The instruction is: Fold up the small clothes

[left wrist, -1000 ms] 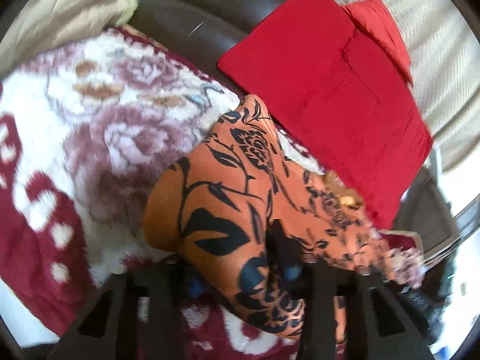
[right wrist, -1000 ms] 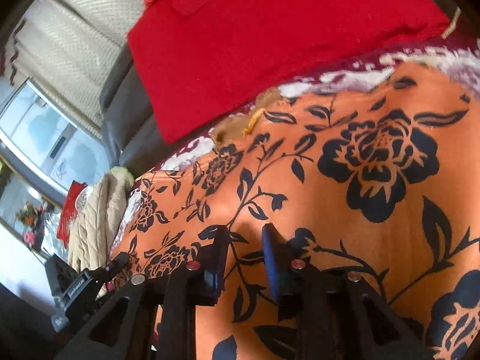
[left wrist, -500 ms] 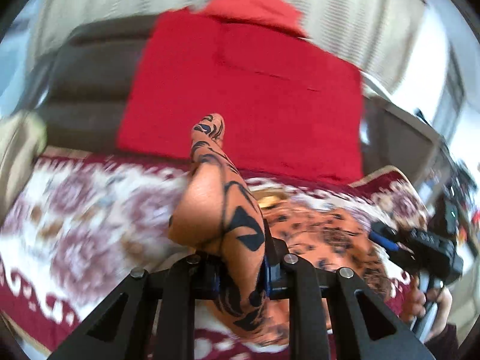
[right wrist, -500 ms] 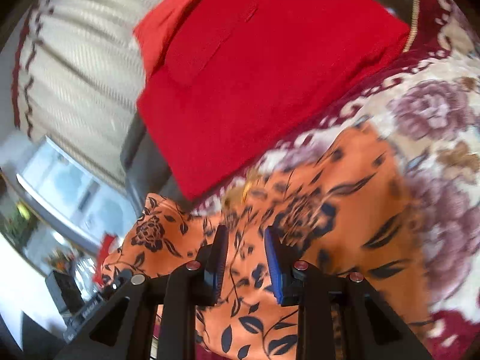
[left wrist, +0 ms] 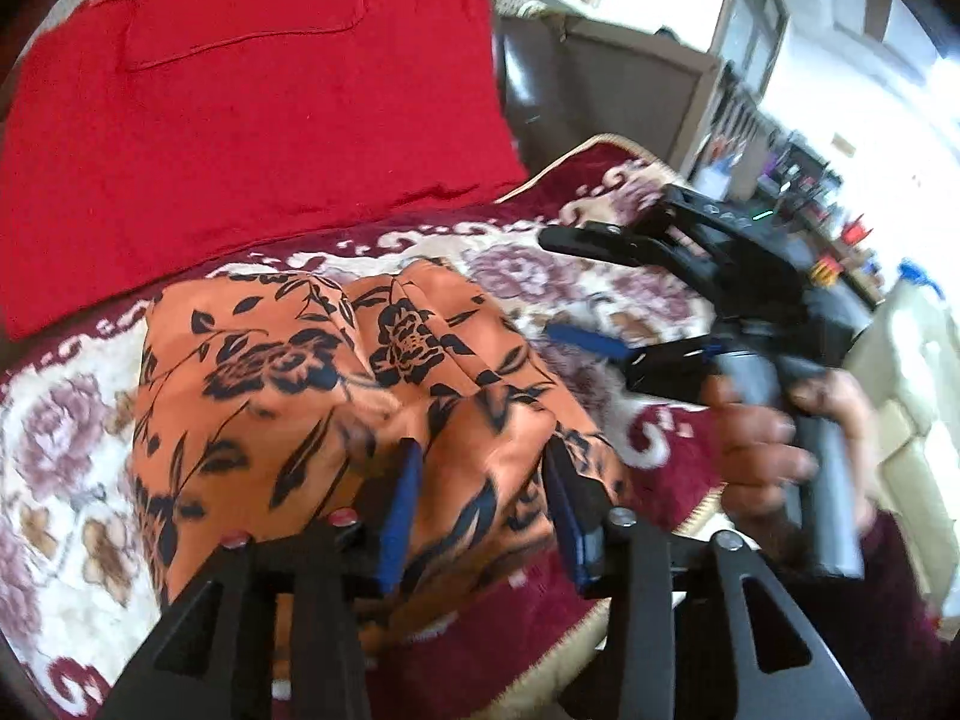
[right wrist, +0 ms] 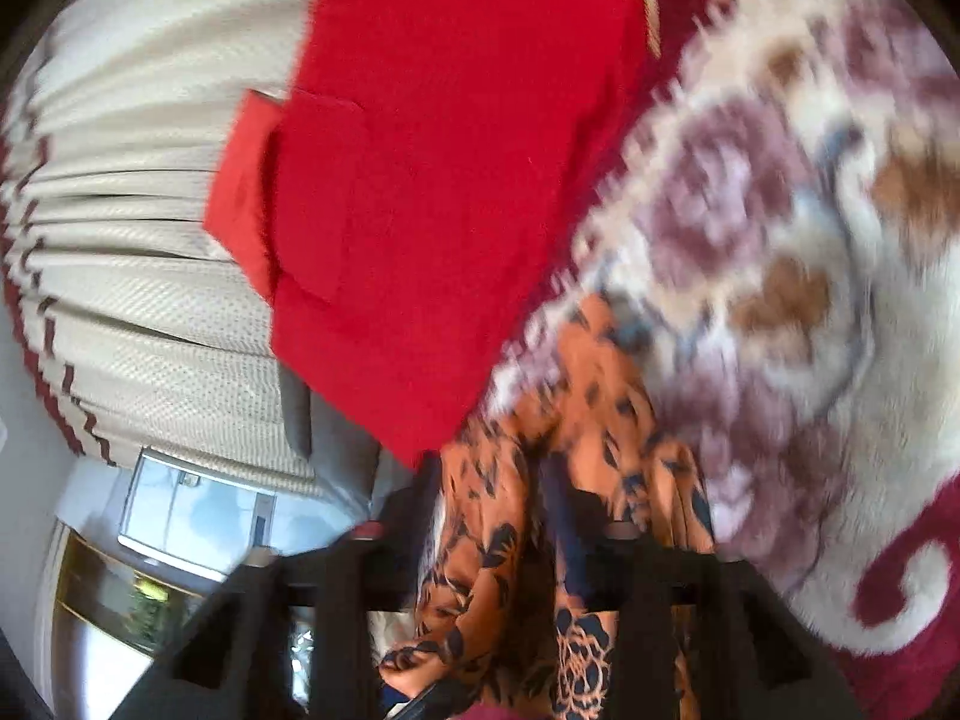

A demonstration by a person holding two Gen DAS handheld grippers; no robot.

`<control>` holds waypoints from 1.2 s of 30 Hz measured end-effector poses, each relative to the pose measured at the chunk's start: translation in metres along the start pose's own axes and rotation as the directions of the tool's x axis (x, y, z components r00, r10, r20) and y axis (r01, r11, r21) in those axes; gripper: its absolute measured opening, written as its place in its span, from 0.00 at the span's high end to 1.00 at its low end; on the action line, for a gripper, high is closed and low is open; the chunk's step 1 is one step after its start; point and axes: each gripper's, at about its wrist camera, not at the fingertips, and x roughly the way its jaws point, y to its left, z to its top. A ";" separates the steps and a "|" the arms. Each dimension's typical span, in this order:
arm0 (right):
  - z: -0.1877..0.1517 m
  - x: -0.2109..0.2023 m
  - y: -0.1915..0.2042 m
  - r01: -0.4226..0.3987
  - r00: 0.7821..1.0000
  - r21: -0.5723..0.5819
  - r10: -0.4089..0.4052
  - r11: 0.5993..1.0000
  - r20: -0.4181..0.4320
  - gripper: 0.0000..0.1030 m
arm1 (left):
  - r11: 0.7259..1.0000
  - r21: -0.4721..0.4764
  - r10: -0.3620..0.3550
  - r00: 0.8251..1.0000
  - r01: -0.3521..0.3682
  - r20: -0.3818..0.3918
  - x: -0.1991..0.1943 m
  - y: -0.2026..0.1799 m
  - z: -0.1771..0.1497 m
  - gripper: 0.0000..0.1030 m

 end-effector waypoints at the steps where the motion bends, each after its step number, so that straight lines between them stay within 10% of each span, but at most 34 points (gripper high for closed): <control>1: 0.000 0.004 -0.002 -0.002 1.000 0.012 0.002 1.000 -0.015 0.27 | 1.000 -0.004 -0.008 1.000 0.008 0.007 -0.006 0.003 -0.002 0.51; 6: -0.004 0.015 0.006 -0.037 0.998 -0.021 0.036 0.999 -0.045 0.27 | 0.995 -0.006 0.098 0.992 -0.098 0.078 -0.046 0.030 -0.021 0.39; 13: -0.020 0.040 0.014 0.002 0.996 -0.060 -0.007 0.998 -0.089 0.27 | 0.938 -0.228 0.264 0.964 -0.261 -0.015 -0.029 0.112 -0.036 0.39; 17: -0.025 0.064 0.013 0.069 0.989 -0.071 -0.078 0.995 -0.127 0.27 | 0.914 -0.340 0.210 0.975 -0.223 -0.077 -0.007 0.136 -0.049 0.38; 24: -0.041 0.106 0.035 0.157 0.967 -0.237 -0.198 0.959 -0.159 0.28 | 0.921 -0.213 0.311 0.944 -0.327 -0.109 0.008 0.107 -0.041 0.38; 28: -0.065 0.127 0.059 0.251 0.928 -0.470 -0.349 0.846 -0.132 0.76 | 0.924 -0.181 0.321 0.941 -0.336 -0.104 0.006 0.099 -0.037 0.40; 36: -0.058 0.054 0.097 0.339 0.939 -0.578 -0.301 0.743 0.164 0.85 | 0.924 -0.141 0.360 0.933 -0.356 0.004 -0.014 0.068 -0.005 0.38</control>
